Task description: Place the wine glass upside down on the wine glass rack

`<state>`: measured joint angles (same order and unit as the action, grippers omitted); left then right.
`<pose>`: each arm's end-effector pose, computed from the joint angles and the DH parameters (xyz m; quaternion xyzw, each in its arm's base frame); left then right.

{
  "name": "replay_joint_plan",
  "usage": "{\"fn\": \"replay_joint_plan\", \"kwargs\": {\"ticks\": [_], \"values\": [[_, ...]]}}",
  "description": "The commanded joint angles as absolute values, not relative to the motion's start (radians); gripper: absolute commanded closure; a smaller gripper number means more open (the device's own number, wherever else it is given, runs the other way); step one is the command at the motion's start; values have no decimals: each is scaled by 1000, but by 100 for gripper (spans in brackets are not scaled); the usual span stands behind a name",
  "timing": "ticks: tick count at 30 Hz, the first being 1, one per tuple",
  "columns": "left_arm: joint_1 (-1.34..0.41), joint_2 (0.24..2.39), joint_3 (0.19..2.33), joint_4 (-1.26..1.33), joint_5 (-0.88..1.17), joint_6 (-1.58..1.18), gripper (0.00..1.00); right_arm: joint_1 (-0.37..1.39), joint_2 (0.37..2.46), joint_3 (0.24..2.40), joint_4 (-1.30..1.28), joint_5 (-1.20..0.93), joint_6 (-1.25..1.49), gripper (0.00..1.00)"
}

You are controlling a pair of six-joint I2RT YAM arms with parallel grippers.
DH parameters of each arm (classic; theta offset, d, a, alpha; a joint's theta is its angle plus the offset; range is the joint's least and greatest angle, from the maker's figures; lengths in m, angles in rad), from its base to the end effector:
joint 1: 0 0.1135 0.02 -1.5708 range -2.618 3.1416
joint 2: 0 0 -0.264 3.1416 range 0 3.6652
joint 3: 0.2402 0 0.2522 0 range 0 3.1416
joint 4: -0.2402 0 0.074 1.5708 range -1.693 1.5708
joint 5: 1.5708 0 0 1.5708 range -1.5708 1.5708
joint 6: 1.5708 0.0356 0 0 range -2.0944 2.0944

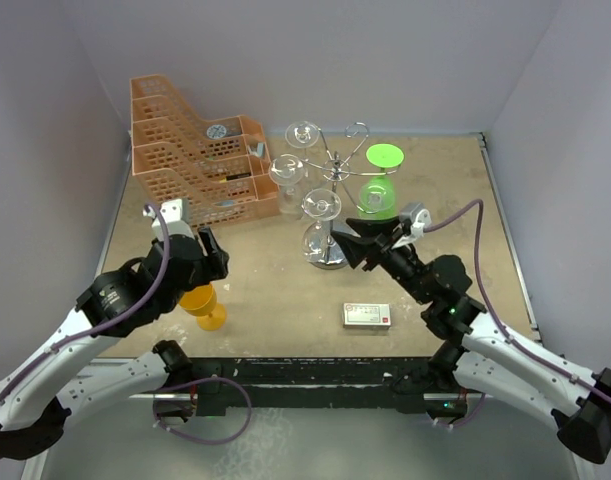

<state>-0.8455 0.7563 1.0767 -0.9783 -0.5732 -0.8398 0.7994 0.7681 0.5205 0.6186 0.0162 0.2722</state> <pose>0.0966 -0.0798 0.3652 -0.1221 0.8614 -0.1467 0.4708 0.1290 0.1318 0.3348 -0.1406 0.5468 0.4174 0.7120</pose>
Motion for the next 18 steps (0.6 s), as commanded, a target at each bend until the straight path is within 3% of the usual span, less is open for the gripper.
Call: {"fn": "replay_joint_plan", "kwargs": {"ticks": [1,5,11,18], "values": [[-844,762,1067,-1130,-569,-902,40,798,701,514,614,65,302,50],[-845,800,1022,-1110,-537,-907,43,798,690,540,568,84,296,50],[-845,886,978,-1119,-557,-932,58,799,663,590,451,104,314,50],[-845,934,961,-1147,-557,-951,60,798,591,616,383,102,343,50]]}}
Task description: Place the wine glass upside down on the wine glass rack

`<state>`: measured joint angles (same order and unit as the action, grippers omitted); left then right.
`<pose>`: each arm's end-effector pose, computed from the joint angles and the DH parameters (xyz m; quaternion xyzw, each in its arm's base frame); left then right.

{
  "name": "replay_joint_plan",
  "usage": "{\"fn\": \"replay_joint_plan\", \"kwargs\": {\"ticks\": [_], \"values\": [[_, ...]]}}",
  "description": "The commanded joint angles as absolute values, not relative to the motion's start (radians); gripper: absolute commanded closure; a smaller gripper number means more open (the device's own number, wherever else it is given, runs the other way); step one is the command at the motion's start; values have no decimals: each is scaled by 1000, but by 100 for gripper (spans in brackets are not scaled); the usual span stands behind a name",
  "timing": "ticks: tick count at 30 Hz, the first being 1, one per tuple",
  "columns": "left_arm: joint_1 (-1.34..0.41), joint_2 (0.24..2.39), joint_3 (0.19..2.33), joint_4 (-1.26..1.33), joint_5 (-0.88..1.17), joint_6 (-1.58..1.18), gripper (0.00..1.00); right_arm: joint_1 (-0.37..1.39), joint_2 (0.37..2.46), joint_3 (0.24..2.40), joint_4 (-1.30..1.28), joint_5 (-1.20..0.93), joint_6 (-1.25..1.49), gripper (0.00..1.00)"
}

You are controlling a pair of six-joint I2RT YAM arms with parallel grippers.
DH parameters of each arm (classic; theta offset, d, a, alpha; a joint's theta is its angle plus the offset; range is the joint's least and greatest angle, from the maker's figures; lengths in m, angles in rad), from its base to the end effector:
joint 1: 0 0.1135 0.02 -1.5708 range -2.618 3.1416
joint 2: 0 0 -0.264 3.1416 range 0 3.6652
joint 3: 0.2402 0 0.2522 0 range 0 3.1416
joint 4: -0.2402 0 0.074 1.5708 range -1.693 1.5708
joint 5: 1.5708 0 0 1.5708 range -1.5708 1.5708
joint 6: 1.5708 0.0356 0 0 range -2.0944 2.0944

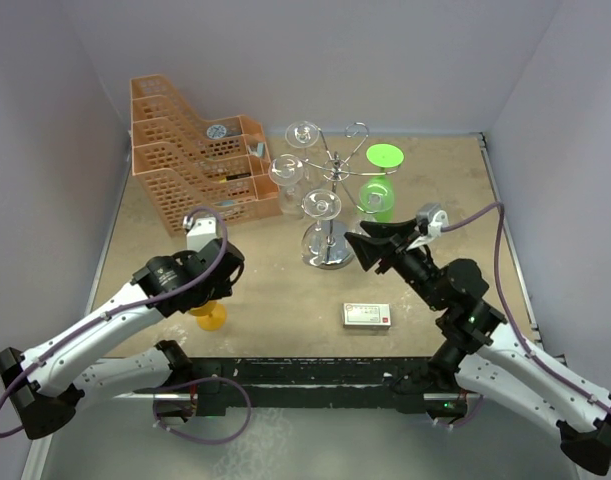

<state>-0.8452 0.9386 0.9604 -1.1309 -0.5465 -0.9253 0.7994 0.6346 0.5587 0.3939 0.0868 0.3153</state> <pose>0.1161 -0.1030 0.2983 -0.0992 0.9341 -0.0042 0.3428 0.1139 0.1127 0.3455 -0.1063 0.5770 0.4065 0.7003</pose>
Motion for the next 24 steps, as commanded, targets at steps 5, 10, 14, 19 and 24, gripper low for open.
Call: {"fn": "replay_joint_plan", "kwargs": {"ticks": [5,10,14,19,24], "values": [[-845,940,939,-1113,-564,-944,73,798,582,644,359,97,357,50],[-845,947,927,-1098,-596,-942,98,798,588,719,291,82,381,50],[-845,943,967,-1099,-631,-927,100,798,579,776,269,85,424,49],[-845,895,1104,-1062,-724,-857,100,798,592,850,282,109,531,47],[-845,730,1161,-884,-816,-766,100,798,658,985,250,101,638,46]]}}
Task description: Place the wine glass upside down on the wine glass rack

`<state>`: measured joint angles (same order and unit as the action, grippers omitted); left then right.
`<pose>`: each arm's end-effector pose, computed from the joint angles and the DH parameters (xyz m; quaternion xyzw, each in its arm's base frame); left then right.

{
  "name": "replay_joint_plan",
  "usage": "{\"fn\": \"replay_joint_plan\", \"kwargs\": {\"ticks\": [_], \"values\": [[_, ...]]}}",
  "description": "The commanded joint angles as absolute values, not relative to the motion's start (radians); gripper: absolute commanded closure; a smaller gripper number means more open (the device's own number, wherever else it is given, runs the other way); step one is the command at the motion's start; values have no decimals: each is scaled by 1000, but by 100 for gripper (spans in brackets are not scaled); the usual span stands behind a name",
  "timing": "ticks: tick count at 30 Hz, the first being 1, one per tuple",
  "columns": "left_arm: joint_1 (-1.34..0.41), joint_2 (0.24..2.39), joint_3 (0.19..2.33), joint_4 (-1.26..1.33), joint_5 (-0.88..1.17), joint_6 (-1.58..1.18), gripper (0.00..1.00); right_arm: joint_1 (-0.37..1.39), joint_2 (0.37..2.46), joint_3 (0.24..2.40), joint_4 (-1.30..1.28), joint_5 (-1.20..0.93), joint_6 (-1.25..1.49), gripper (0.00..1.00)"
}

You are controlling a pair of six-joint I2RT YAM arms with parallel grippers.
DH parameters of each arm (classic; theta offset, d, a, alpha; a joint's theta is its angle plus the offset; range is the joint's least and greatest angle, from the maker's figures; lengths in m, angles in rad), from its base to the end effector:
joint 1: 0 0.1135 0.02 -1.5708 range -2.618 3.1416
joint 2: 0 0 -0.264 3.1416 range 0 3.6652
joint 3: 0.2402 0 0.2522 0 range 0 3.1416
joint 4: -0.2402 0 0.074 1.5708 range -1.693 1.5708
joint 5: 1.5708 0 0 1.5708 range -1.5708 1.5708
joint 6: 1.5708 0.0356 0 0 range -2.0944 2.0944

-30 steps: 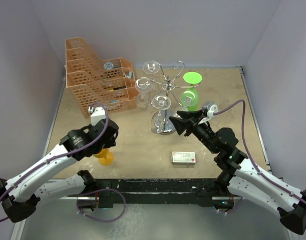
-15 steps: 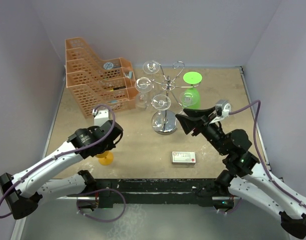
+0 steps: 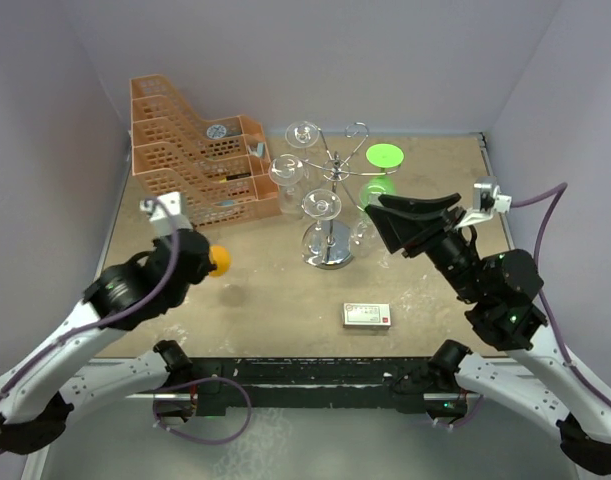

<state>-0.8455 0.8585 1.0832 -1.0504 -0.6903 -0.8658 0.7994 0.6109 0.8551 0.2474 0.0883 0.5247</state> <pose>0.1109 -0.0910 0.3518 -0.1320 0.8752 -0.0520 0.4625 0.0883 0.0863 0.4340 -0.0328 0.5136 0.5090 0.6899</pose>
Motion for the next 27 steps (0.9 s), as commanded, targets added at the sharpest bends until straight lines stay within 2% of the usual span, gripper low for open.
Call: {"fn": "replay_joint_plan", "kwargs": {"ticks": [1,9,16,27], "values": [[-845,705,1169,-858,-836,-750,100,799,674,1015,233,100,658,46],[-845,641,1323,-597,-893,-512,100,798,784,1098,309,54,826,46],[-845,661,1367,-255,-723,-352,100,798,932,1216,375,57,937,46],[-845,775,1364,54,-406,-353,100,799,1187,1355,542,18,1191,47]]}}
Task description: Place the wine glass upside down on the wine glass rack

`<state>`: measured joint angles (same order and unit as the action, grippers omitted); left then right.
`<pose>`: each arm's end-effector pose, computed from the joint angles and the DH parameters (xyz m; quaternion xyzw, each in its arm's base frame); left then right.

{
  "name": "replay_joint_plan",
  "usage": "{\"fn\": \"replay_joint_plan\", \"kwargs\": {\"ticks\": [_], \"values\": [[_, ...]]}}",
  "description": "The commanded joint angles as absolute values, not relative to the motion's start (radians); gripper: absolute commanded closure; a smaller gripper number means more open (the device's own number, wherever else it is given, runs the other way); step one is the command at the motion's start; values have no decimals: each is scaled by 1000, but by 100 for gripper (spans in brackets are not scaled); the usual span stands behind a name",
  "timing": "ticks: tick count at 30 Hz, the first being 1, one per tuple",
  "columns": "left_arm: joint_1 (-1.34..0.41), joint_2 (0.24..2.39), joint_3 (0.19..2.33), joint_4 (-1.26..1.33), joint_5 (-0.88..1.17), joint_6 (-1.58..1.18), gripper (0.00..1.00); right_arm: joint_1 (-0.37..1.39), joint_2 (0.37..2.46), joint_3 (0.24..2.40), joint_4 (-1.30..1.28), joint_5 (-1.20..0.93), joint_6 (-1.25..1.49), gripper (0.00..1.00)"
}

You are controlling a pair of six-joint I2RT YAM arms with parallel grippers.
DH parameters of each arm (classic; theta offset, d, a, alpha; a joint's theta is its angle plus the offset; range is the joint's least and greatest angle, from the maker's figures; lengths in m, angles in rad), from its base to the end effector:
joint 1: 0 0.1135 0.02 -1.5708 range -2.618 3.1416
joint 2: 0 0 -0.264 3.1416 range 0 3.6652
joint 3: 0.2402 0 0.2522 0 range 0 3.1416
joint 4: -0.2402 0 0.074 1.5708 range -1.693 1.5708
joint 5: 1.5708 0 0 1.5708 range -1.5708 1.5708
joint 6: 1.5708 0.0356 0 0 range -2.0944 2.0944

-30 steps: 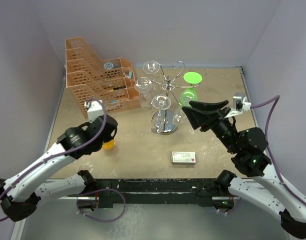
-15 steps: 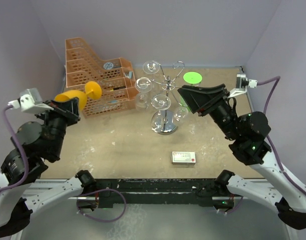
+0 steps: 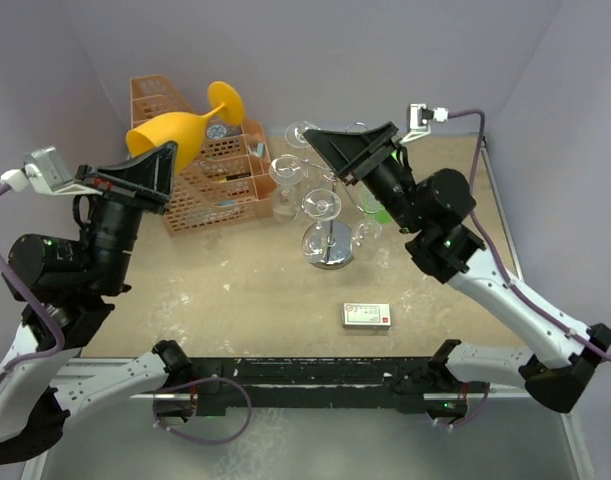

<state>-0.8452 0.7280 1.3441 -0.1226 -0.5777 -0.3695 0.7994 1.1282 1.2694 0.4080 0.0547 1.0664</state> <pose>0.0674 -0.0467 0.5289 -0.1218 0.5355 -0.3496 0.7591 0.1648 0.1667 0.5031 0.0887 0.4812 0.6926 0.5300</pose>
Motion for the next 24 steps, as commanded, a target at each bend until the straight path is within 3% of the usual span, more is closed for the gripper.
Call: {"fn": "replay_joint_plan", "kwargs": {"ticks": [1,13,24], "values": [[-845,784,1362,80,-380,-358,100,801,1210,1374,562,9,1198,46],[-844,867,1330,273,-236,-398,100,815,1366,1548,525,138,1269,46],[-845,898,1312,348,-174,-399,100,817,1481,1678,503,73,1339,49]]}}
